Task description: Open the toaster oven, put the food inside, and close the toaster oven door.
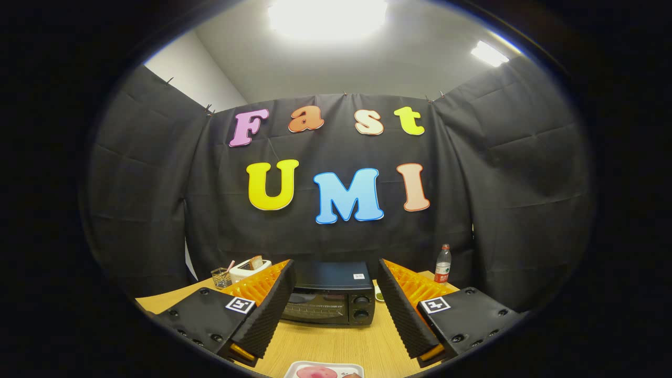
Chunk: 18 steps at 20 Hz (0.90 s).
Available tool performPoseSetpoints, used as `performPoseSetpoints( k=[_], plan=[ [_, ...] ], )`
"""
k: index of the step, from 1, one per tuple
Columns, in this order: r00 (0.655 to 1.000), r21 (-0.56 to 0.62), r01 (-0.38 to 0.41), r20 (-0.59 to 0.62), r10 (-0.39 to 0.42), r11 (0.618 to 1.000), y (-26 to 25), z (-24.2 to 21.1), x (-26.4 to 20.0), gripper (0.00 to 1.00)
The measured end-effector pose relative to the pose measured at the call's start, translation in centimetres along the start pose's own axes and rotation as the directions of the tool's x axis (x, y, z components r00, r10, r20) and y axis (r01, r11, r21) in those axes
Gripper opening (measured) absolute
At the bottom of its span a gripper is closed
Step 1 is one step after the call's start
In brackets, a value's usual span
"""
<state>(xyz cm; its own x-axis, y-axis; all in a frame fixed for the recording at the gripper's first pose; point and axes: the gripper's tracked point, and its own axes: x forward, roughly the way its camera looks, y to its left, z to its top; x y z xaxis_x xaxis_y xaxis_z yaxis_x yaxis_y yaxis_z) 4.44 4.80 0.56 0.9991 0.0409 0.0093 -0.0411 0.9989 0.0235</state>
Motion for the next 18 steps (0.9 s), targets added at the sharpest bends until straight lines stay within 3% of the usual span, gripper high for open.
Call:
performPoseSetpoints(
  k=[10, 18],
  plan=[
    [0.997, 0.008, -0.052, -0.048, 0.052, 0.999, 5.9, -1.9, 7.4, 0.99],
    [0.990, 0.014, -0.048, -0.134, 0.050, 0.999, 8.7, -6.6, 13.6, 0.99]
  ],
)
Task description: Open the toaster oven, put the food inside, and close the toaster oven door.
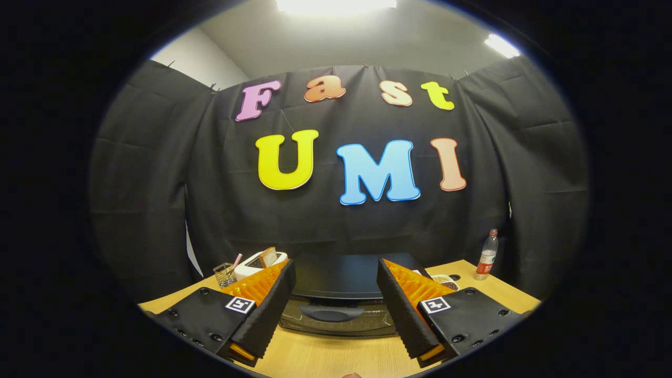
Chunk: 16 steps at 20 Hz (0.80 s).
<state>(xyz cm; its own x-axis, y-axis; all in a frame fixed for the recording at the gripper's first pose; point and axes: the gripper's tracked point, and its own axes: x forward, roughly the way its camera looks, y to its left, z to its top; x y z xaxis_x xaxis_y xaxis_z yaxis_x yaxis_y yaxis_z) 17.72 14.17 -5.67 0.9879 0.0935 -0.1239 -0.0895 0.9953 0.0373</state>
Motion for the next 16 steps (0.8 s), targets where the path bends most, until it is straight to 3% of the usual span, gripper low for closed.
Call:
performPoseSetpoints(
  k=[7, 16],
  plan=[
    [0.994, -0.031, 0.035, -0.102, -0.038, 0.999, 0.1, -4.3, 4.5, 0.99],
    [0.976, -0.059, 0.043, -0.212, -0.055, 0.997, 0.7, -9.0, 6.7, 0.99]
  ],
)
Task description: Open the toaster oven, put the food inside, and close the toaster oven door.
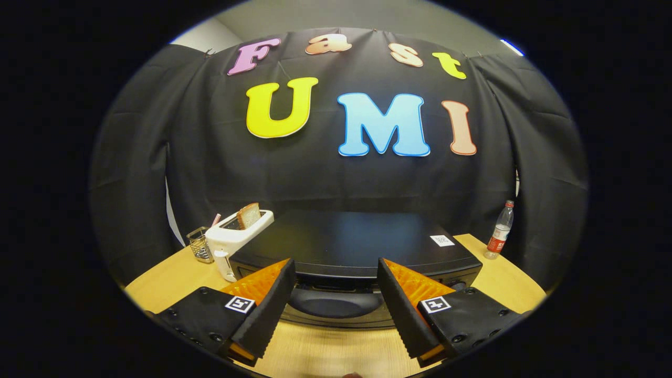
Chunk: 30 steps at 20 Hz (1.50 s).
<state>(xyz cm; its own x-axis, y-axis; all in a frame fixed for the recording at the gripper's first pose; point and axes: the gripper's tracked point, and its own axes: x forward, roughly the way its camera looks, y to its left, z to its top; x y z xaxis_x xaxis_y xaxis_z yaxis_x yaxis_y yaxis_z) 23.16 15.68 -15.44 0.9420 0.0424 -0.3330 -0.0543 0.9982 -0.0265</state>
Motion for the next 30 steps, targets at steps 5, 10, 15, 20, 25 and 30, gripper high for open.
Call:
performPoseSetpoints(
  k=[5, 10, 15, 20, 25, 30],
  plan=[
    [0.999, 0.021, 0.023, -0.041, -0.023, 1.000, 0.0, -1.7, 0.5, 0.99],
    [1.000, 0.012, 0.017, -0.026, -0.017, 1.000, 0.0, -2.2, -0.6, 0.99],
    [1.000, -0.004, 0.008, -0.029, -0.008, 1.000, 0.3, -3.6, -2.9, 0.99],
    [0.999, -0.017, 0.004, -0.048, -0.004, 1.000, 0.5, -5.5, -4.8, 0.99],
    [0.994, -0.021, -0.015, -0.111, 0.013, 1.000, 0.9, -8.4, -6.7, 0.99],
    [0.981, -0.029, -0.008, -0.196, 0.002, 1.000, 1.0, -11.5, -8.1, 0.98]
  ],
)
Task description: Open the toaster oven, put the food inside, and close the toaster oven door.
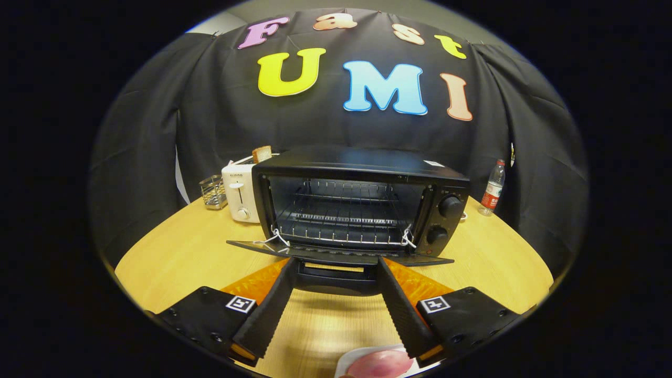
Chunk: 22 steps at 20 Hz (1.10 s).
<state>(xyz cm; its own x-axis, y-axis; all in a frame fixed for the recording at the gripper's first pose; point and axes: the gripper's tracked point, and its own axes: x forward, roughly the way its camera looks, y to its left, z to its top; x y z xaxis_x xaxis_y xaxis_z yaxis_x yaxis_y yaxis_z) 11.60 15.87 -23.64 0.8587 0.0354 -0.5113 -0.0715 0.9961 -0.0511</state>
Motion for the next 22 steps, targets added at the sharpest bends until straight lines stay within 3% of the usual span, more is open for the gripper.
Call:
performPoseSetpoints(
  k=[7, 12, 22],
  plan=[
    [0.994, -0.034, -0.034, -0.101, 0.030, 0.999, 0.8, -3.3, -0.5, 0.99],
    [0.989, -0.012, -0.075, -0.130, 0.073, 0.997, 0.5, -4.4, -3.6, 0.99],
    [0.950, 0.106, -0.221, -0.204, 0.238, 0.970, -3.7, -4.2, -10.4, 0.99]
  ],
)
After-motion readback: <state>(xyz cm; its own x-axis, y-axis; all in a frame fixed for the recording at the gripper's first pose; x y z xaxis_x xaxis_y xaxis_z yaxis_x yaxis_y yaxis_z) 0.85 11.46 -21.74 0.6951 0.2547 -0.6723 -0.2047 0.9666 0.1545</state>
